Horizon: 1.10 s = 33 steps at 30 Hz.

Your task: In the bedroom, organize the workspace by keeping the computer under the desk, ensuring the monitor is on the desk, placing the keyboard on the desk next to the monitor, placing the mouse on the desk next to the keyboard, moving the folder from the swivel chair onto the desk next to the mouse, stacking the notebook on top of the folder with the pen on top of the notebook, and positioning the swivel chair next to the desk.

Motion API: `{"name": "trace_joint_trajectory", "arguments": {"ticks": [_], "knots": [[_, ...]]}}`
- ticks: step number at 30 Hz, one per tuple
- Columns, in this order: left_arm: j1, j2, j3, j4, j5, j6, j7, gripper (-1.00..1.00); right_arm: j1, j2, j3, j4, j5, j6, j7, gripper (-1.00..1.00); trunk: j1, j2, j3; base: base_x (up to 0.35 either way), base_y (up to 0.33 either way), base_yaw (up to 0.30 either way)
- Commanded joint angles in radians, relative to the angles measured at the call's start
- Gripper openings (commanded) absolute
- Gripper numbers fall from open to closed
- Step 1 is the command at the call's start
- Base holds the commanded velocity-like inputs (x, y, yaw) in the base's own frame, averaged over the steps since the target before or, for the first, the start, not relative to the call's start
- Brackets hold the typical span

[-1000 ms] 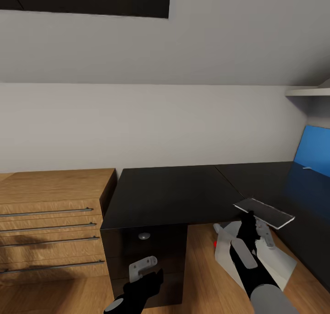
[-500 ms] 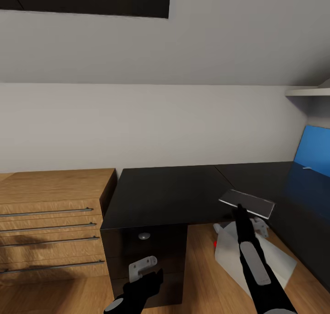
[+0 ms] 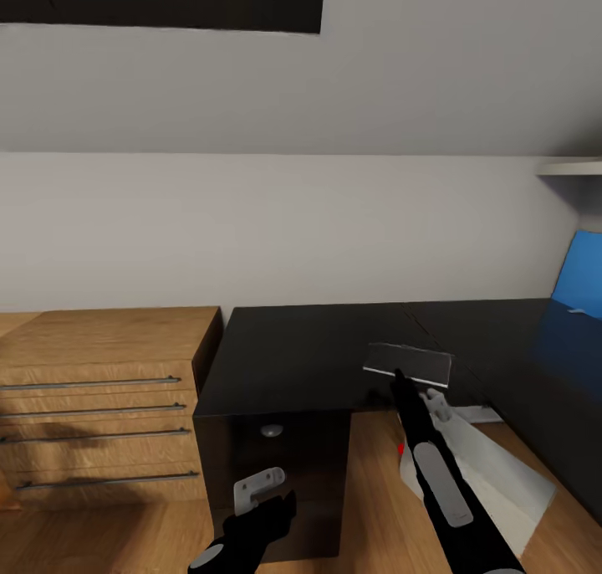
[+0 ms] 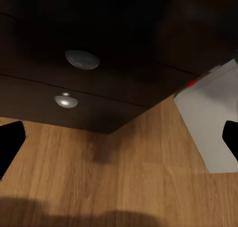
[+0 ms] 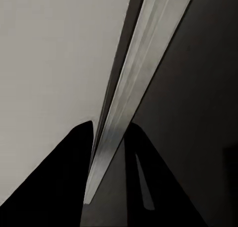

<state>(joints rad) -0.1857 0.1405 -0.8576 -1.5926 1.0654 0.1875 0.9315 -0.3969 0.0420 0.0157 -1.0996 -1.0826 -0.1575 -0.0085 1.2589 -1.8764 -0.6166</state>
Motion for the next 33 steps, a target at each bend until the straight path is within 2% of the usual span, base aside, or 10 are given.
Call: {"name": "trace_joint_trajectory", "arguments": {"ticks": [1, 5, 6, 8, 13, 17, 20, 26, 33], "knots": [[-0.001, 0.001, -0.002, -0.001, 0.002, 0.004, 0.006, 1.00, 0.000, -0.001, 0.023, 0.003, -0.010, -0.005, 0.001, -1.00, 0.000, -0.001, -0.001, 0.000, 0.000, 0.234], [-0.001, 0.002, 0.001, -0.001, 0.002, 0.004, 0.007, 1.00, 0.000, -0.005, 0.093, 0.008, -0.008, -0.005, 0.002, -1.00, 0.000, -0.001, -0.001, 0.000, 0.000, 0.245], [-0.001, 0.002, 0.003, -0.001, 0.002, 0.004, 0.007, 1.00, 0.000, -0.008, 0.121, 0.009, -0.002, -0.005, 0.002, -1.00, 0.000, -0.001, -0.001, 0.000, 0.000, 0.258], [-0.001, 0.002, 0.004, -0.001, 0.002, 0.005, 0.007, 1.00, 0.000, -0.009, 0.144, 0.011, 0.009, -0.005, 0.002, -1.00, 0.000, -0.001, -0.001, 0.000, 0.000, 0.262], [-0.001, 0.005, 0.009, -0.001, 0.002, 0.005, 0.007, 1.00, 0.000, -0.011, 0.158, 0.012, 0.022, -0.004, 0.002, -1.00, 0.000, -0.001, -0.001, 0.000, 0.000, 0.266], [-0.001, 0.005, 0.011, -0.001, 0.002, 0.004, 0.009, 1.00, 0.000, -0.011, 0.160, 0.015, 0.086, -0.002, 0.003, -1.00, 0.000, -0.001, -0.001, -0.058, 0.000, 0.177], [-0.001, 0.005, 0.011, -0.001, 0.002, 0.004, 0.009, 1.00, 0.000, -0.010, 0.159, 0.019, 0.099, -0.001, 0.005, -1.00, 0.000, -0.001, -0.001, -0.246, 0.000, 0.043], [-0.001, 0.006, 0.012, -0.001, 0.002, 0.004, 0.010, 1.00, 0.000, -0.010, 0.158, 0.022, 0.101, 0.000, 0.007, -1.00, 0.000, -0.001, -0.001, -0.293, 0.000, 0.009], [-0.001, 0.007, 0.012, -0.001, 0.002, 0.004, 0.010, 1.00, 0.004, -0.014, 0.158, 0.022, 0.065, 0.002, 0.011, -1.00, 0.000, -0.001, -0.001, -0.058, 0.000, 0.000]]}}
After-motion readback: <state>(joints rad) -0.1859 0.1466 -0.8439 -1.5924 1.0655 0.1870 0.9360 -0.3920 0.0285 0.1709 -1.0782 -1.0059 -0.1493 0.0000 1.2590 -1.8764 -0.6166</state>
